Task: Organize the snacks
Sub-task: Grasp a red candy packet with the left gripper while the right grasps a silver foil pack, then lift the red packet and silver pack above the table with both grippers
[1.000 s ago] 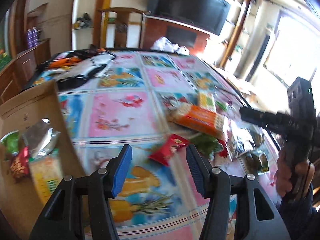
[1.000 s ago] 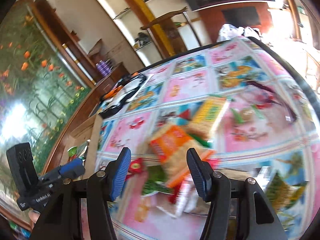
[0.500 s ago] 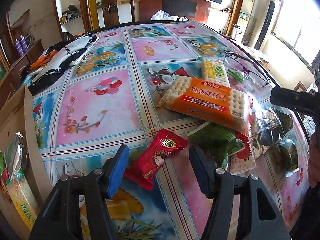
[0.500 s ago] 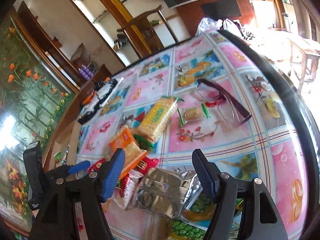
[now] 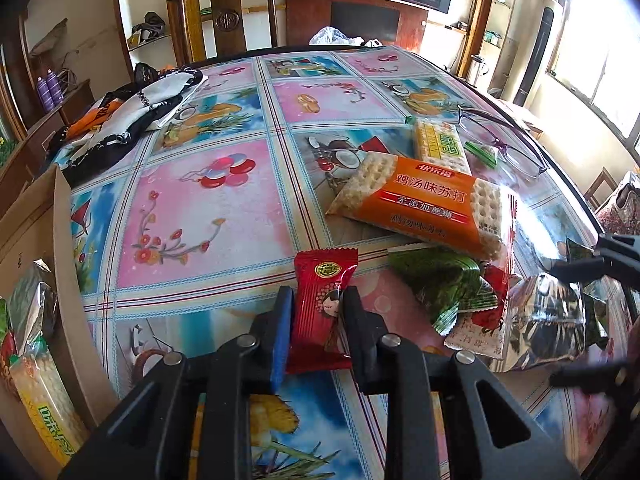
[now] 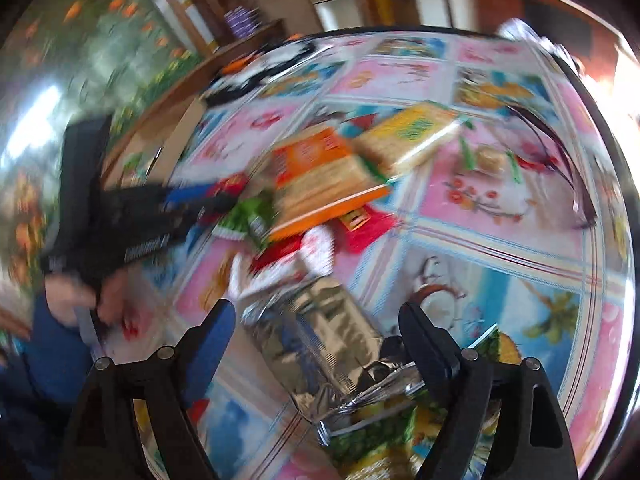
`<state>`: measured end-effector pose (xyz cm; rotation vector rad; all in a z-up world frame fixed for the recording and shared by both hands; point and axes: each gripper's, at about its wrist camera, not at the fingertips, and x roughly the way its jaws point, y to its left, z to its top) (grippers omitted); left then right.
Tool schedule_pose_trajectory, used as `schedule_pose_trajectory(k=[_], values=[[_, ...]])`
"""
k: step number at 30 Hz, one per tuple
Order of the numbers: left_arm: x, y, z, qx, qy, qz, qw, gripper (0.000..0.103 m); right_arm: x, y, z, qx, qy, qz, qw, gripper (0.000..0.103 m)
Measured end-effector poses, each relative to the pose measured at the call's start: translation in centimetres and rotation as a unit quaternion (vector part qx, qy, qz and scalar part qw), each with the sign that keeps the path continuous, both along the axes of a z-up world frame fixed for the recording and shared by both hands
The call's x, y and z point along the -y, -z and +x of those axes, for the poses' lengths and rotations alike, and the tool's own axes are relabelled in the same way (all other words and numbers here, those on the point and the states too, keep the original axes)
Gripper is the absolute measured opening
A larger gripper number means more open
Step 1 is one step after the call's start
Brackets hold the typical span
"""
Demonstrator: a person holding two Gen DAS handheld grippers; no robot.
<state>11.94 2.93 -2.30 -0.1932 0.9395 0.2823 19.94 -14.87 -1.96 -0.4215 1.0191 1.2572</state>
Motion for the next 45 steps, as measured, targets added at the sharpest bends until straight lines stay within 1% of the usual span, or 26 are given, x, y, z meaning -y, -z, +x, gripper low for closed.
schedule_pose_trajectory(k=[1,2,3,5,6,7,8,9,10,13,16,19,21,23,24,26,29,30,33,36,39,45], values=[[-0.1,0.0,0.0,0.003,-0.002,-0.004,1.0000,0.025,-0.2,0.1,-1.0,0.025,-0.014,-0.010,1.000,0.087],[-0.2,0.0,0.0,0.003,-0.003,-0.005,1.0000,0.029,-0.5,0.4,-1.6,0.039,-0.023,-0.018,0.999,0.087],[-0.2,0.0,0.1,0.003,-0.003,-0.005,1.0000,0.034,-0.8,0.8,-2.5,0.064,-0.036,-0.032,0.997,0.087],[-0.1,0.0,0.1,0.003,0.000,-0.002,1.0000,0.036,-1.3,1.7,-3.6,0.098,-0.046,-0.054,0.993,0.087],[0.1,0.0,0.2,0.002,0.001,0.003,1.0000,0.036,-1.3,1.8,-3.9,0.109,-0.051,-0.054,0.991,0.087],[0.3,0.1,0.2,0.000,0.003,0.011,0.9999,0.036,-1.2,1.8,-4.1,0.108,-0.055,-0.049,0.991,0.080],[0.5,0.1,0.2,-0.002,0.005,0.019,0.9998,0.032,-1.2,1.6,-4.0,0.102,-0.057,-0.043,0.992,0.064],[0.6,0.1,0.2,-0.003,0.006,0.021,0.9998,0.025,-0.9,1.4,-3.9,0.090,-0.059,-0.035,0.994,0.063],[0.6,0.0,0.1,-0.004,0.008,0.020,0.9998,0.017,-0.8,1.1,-3.8,0.089,-0.060,-0.029,0.994,0.063],[0.4,-0.1,-0.1,0.001,0.000,0.017,0.9999,0.017,-0.6,0.0,-4.1,0.085,-0.059,-0.003,0.995,0.063],[0.2,-0.9,-0.5,0.024,-0.006,0.013,0.9996,0.017,0.0,-1.7,-3.3,0.070,-0.042,0.044,0.996,0.063],[-0.1,-1.8,-1.0,0.051,-0.018,0.011,0.9985,0.017,0.4,-2.8,-1.5,0.048,0.008,0.090,0.995,0.063],[-0.2,-2.4,-1.3,0.068,-0.030,0.014,0.9971,0.017,0.7,-3.4,-0.2,0.049,0.069,0.116,0.990,0.063],[-0.3,-2.9,-1.6,0.083,-0.040,0.020,0.9955,0.017,0.9,-3.1,0.9,0.044,0.128,0.120,0.983,0.063],[-0.3,-3.1,-1.8,0.090,-0.043,0.022,0.9948,0.017,0.7,-2.9,1.0,0.061,0.148,0.111,0.981,0.063],[0.0,-3.5,-1.9,0.100,-0.041,0.029,0.9938,0.017,0.3,-2.7,0.5,0.095,0.169,0.099,0.976,0.063],[0.6,-3.7,-2.0,0.105,-0.044,0.054,0.9921,0.017,-0.1,-2.7,0.2,0.060,0.166,0.125,0.976,0.063],[0.8,-3.7,-1.9,0.104,-0.043,0.061,0.9917,0.018,-0.3,-2.8,-0.3,0.059,0.161,0.134,0.976,0.063],[1.3,-3.7,-1.9,0.102,-0.042,0.083,0.9904,0.018,-0.6,-3.1,-1.6,0.086,0.145,0.141,0.976,0.063],[1.7,-3.7,-2.0,0.101,-0.042,0.108,0.9881,0.018,-0.4,-3.3,-2.2,0.091,0.137,0.154,0.974,0.063],[2.3,-3.8,-2.1,0.101,-0.044,0.138,0.9843,0.018,-0.1,-3.4,-2.1,0.095,0.145,0.161,0.972,0.063],[2.4,-4.0,-2.3,0.102,-0.050,0.156,0.9812,0.018,0.0,-3.2,-1.6,0.092,0.157,0.153,0.971,0.063]])
